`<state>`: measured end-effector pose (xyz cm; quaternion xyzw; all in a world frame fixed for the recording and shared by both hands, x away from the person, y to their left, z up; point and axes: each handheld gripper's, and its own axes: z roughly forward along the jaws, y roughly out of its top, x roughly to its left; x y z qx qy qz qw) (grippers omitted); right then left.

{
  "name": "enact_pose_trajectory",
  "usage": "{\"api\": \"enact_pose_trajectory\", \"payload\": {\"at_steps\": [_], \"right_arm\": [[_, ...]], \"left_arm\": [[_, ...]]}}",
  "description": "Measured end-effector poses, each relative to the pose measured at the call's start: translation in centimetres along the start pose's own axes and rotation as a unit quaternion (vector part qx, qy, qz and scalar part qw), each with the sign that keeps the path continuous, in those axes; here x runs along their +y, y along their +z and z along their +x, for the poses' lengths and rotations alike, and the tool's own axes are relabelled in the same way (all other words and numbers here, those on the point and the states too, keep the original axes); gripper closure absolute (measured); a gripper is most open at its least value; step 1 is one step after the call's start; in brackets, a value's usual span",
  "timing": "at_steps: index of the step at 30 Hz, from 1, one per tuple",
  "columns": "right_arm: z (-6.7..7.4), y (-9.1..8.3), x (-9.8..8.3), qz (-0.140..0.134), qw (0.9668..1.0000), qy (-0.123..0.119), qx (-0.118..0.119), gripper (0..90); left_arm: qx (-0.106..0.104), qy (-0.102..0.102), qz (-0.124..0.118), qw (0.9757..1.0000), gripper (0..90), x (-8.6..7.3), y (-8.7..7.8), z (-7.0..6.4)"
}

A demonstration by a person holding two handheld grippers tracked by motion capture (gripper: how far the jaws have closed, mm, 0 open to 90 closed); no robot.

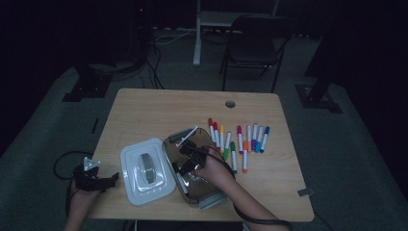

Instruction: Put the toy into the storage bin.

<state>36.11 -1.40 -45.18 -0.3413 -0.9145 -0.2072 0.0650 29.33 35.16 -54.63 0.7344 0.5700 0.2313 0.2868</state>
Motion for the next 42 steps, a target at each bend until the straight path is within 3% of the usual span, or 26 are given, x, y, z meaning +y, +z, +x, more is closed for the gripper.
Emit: {"api": "enact_pose_trajectory", "payload": {"at_steps": [13, 23, 29, 33, 36, 42], "right_arm": [[0.2, -3.4, -1.7, -0.062, 0.9978, -0.019, -0.015, 47.1], [-0.6, -6.6, -4.0, -0.131, 0.9913, -0.011, -0.013, 43.0], [-1.6, -9.1, -6.0, -0.191, 0.9813, -0.002, -0.023, 42.8], [-2.7, -11.0, -7.7, -0.232, 0.9717, 0.011, -0.042, 39.9], [-3.6, -11.7, -8.7, -0.240, 0.9688, 0.015, -0.061, 37.3], [-6.8, -12.6, -11.5, -0.275, 0.9544, 0.069, -0.093, 35.7]], "left_arm": [[0.000, 0.000, -0.001, 1.0000, 0.5, 0.0, 0.0, 0.0], [0.000, 0.000, 0.000, 1.0000, 0.5, 0.0, 0.0, 0.0], [0.000, -0.001, 0.000, 1.0000, 0.5, 0.0, 0.0, 0.0], [0.000, -0.001, 0.000, 1.0000, 0.5, 0.0, 0.0, 0.0], [0.000, -0.001, 0.000, 1.0000, 0.5, 0.0, 0.0, 0.0], [0.000, 0.000, -0.001, 1.0000, 0.5, 0.0, 0.0, 0.0]]}}
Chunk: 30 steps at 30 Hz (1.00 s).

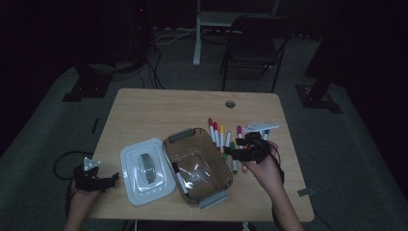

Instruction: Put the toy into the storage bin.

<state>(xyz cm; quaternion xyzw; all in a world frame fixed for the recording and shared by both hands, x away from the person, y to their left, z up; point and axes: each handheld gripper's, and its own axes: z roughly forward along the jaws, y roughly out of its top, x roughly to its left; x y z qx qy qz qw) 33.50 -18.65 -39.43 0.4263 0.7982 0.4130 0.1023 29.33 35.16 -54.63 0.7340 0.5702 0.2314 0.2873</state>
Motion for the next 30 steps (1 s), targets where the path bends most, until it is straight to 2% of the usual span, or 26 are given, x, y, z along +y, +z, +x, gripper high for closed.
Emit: {"api": "enact_pose_trajectory", "payload": {"at_steps": [4, 8, 10, 11, 15, 17, 21, 23, 24, 30], "right_arm": [[-2.5, -0.8, -1.1, -0.006, 0.9991, 0.024, -0.035, 39.8], [-5.2, -1.3, -2.3, -0.012, 0.9952, 0.041, -0.089, 39.9], [-6.9, -1.3, -3.0, -0.008, 0.9914, 0.055, -0.118, 39.9], [-7.4, -1.3, -3.2, -0.009, 0.9905, 0.060, -0.124, 39.9], [-10.2, -1.0, -4.2, -0.012, 0.9827, 0.089, -0.162, 41.0], [-11.7, -0.6, -4.6, -0.013, 0.9769, 0.114, -0.181, 42.8], [-13.9, 0.4, -5.0, -0.013, 0.9695, 0.138, -0.202, 43.6], [-14.9, 1.3, -5.0, 0.002, 0.9652, 0.156, -0.210, 45.6], [-15.2, 1.7, -5.0, 0.006, 0.9650, 0.160, -0.208, 48.6], [-16.8, 4.7, -4.9, 0.029, 0.9569, 0.188, -0.219, 48.8]], "left_arm": [[0.000, -0.001, 0.000, 1.0000, 0.5, 0.0, 0.0, 0.0], [0.000, 0.000, 0.001, 1.0000, 0.5, 0.0, 0.0, 0.0], [0.000, 0.000, 0.001, 1.0000, 0.5, 0.0, 0.0, 0.0], [0.000, 0.000, 0.001, 1.0000, 0.5, 0.0, 0.0, 0.0], [0.000, 0.000, 0.001, 1.0000, 0.5, 0.0, 0.0, 0.0], [0.000, 0.000, 0.001, 1.0000, 0.5, 0.0, 0.0, 0.0], [0.000, 0.000, 0.001, 1.0000, 0.5, 0.0, 0.0, 0.0], [0.000, 0.000, 0.001, 1.0000, 0.5, 0.0, 0.0, 0.0], [0.000, 0.000, 0.001, 1.0000, 0.5, 0.0, 0.0, 0.0], [0.000, 0.000, 0.001, 1.0000, 0.5, 0.0, 0.0, 0.0]]}}
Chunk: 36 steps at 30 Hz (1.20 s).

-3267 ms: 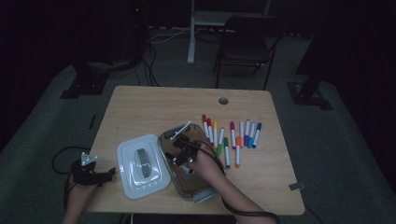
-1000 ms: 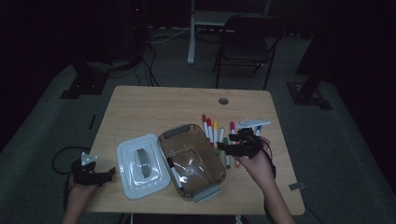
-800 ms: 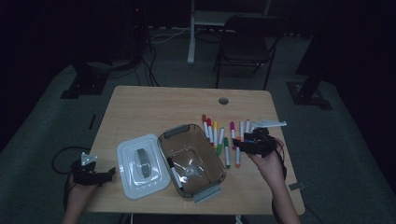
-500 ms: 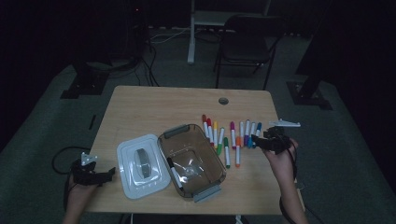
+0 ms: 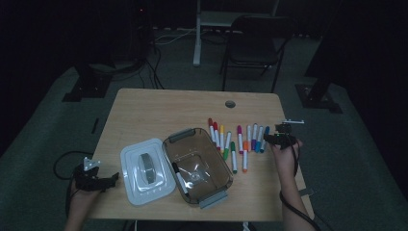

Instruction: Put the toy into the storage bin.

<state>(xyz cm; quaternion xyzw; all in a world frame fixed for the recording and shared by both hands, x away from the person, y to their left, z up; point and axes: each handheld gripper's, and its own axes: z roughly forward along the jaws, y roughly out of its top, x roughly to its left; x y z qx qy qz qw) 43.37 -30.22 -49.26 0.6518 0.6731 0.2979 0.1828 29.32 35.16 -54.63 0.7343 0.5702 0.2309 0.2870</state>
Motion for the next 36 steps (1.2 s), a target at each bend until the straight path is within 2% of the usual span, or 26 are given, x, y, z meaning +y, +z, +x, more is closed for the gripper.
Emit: {"api": "enact_pose_trajectory", "payload": {"at_steps": [3, 9, 14, 19, 21, 22, 26, 30, 36], "right_arm": [[-0.1, 1.3, 0.1, 0.013, 0.9998, 0.013, -0.004, 53.0], [-0.7, 3.0, 0.0, 0.035, 0.9990, 0.024, -0.016, 59.0], [-1.3, 3.3, -0.4, 0.047, 0.9982, 0.028, -0.023, 64.7], [-1.8, 3.2, -0.6, 0.049, 0.9979, 0.033, -0.027, 66.0], [-1.7, 3.2, -0.6, 0.049, 0.9978, 0.032, -0.031, 66.5], [-1.7, 3.2, -0.7, 0.050, 0.9977, 0.022, -0.040, 69.3], [-1.6, 3.1, -0.7, 0.057, 0.9969, 0.006, -0.054, 75.7], [-2.0, 2.9, -0.8, 0.056, 0.9971, 0.024, -0.045, 76.7], [-2.9, 1.8, -1.3, 0.036, 0.9977, 0.055, -0.016, 76.7]], "left_arm": [[0.000, 0.000, 0.000, 1.0000, 0.5, 0.0, 0.0, 0.0], [0.000, 0.000, 0.000, 1.0000, 0.5, 0.0, 0.0, 0.0], [0.000, 0.000, 0.000, 1.0000, 0.5, 0.0, 0.0, 0.0], [0.000, 0.000, 0.000, 1.0000, 0.5, 0.0, 0.0, 0.0], [0.000, 0.000, 0.000, 1.0000, 0.5, 0.0, 0.0, 0.0], [0.000, 0.000, 0.000, 1.0000, 0.5, 0.0, 0.0, 0.0], [0.000, 0.000, 0.000, 1.0000, 0.5, 0.0, 0.0, 0.0], [0.000, 0.000, 0.000, 1.0000, 0.5, 0.0, 0.0, 0.0], [0.000, 0.000, 0.000, 1.0000, 0.5, 0.0, 0.0, 0.0]]}}
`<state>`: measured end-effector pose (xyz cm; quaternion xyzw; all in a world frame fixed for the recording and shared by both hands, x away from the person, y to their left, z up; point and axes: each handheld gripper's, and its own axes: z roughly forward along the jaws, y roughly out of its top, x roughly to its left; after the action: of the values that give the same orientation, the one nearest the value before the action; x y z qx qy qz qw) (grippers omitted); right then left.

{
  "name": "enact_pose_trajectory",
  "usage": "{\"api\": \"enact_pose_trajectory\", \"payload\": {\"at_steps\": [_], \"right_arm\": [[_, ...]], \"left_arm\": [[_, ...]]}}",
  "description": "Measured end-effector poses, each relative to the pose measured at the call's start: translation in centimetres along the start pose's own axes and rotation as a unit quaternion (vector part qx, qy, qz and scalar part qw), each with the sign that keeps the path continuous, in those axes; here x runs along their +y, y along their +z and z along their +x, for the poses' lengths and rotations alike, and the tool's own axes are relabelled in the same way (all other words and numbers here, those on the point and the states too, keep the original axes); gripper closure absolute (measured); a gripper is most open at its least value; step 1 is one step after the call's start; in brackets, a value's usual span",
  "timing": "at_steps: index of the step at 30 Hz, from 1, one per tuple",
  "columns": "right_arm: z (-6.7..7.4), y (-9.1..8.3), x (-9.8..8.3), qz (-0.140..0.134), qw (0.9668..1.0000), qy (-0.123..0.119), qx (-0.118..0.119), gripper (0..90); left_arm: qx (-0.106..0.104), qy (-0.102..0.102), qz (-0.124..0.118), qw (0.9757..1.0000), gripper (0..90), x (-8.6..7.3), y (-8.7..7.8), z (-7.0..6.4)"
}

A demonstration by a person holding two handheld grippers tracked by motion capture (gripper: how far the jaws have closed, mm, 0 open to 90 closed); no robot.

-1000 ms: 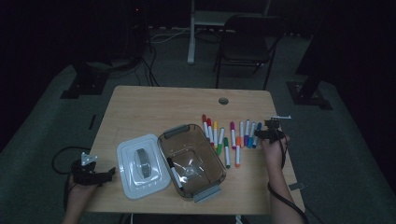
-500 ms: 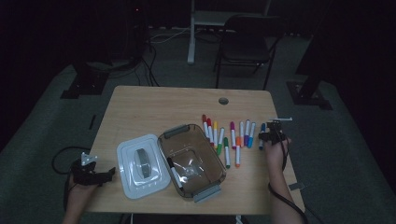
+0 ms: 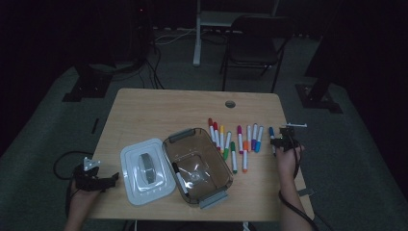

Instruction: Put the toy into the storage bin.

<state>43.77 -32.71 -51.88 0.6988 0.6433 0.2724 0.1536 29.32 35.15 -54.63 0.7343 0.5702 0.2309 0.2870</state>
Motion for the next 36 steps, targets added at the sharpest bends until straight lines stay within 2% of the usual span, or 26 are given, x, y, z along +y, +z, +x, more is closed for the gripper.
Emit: {"api": "enact_pose_trajectory", "payload": {"at_steps": [2, 6, 11, 19, 22, 26, 27, 28, 29, 30, 32, 35, 36], "right_arm": [[-0.2, -0.6, -0.1, -0.008, 0.9998, 0.007, 0.017, 76.8], [0.4, -2.0, -0.3, -0.024, 0.9989, 0.004, 0.040, 76.8], [2.1, -4.3, -0.3, -0.053, 0.9954, -0.014, 0.079, 76.8], [5.7, -8.1, 0.0, -0.091, 0.9838, -0.045, 0.148, 76.8], [7.5, -9.5, 0.0, -0.098, 0.9777, -0.058, 0.176, 76.8], [10.2, -11.7, 0.0, -0.109, 0.9666, -0.084, 0.216, 76.8], [10.2, -11.7, 0.0, -0.109, 0.9666, -0.084, 0.216, 76.8], [11.6, -12.6, 0.0, -0.114, 0.9616, -0.099, 0.229, 76.8], [12.1, -12.9, -0.1, -0.113, 0.9595, -0.104, 0.236, 76.8], [12.1, -12.9, -0.1, -0.113, 0.9595, -0.104, 0.236, 76.8], [13.7, -13.7, -0.2, -0.112, 0.9525, -0.118, 0.258, 76.8], [15.5, -14.1, -0.5, -0.103, 0.9467, -0.137, 0.273, 76.8], [16.3, -14.1, -0.7, -0.096, 0.9438, -0.144, 0.281, 76.8]], "left_arm": [[0.000, 0.000, 0.000, 1.0000, 0.5, 0.0, 0.0, 0.0], [0.000, 0.000, 0.000, 1.0000, 0.5, 0.0, 0.0, 0.0], [0.000, 0.000, 0.000, 1.0000, 0.5, 0.0, 0.0, 0.0], [0.000, 0.000, 0.000, 1.0000, 0.5, 0.0, 0.0, 0.0], [0.000, 0.000, 0.000, 1.0000, 0.5, 0.0, 0.0, 0.0], [0.000, 0.000, 0.000, 1.0000, 0.5, 0.0, 0.0, 0.0], [0.000, 0.000, 0.000, 1.0000, 0.5, 0.0, 0.0, 0.0], [0.000, -0.001, -0.001, 1.0000, 0.5, 0.0, 0.0, 0.0], [0.000, 0.000, -0.001, 1.0000, 0.5, 0.0, 0.0, 0.0], [0.000, 0.000, -0.001, 1.0000, 0.5, 0.0, 0.0, 0.0], [0.000, 0.000, -0.001, 1.0000, 0.5, 0.0, 0.0, 0.0], [0.000, 0.000, 0.000, 1.0000, 0.5, 0.0, 0.0, 0.0], [0.000, 0.000, 0.000, 1.0000, 0.5, 0.0, 0.0, 0.0]]}}
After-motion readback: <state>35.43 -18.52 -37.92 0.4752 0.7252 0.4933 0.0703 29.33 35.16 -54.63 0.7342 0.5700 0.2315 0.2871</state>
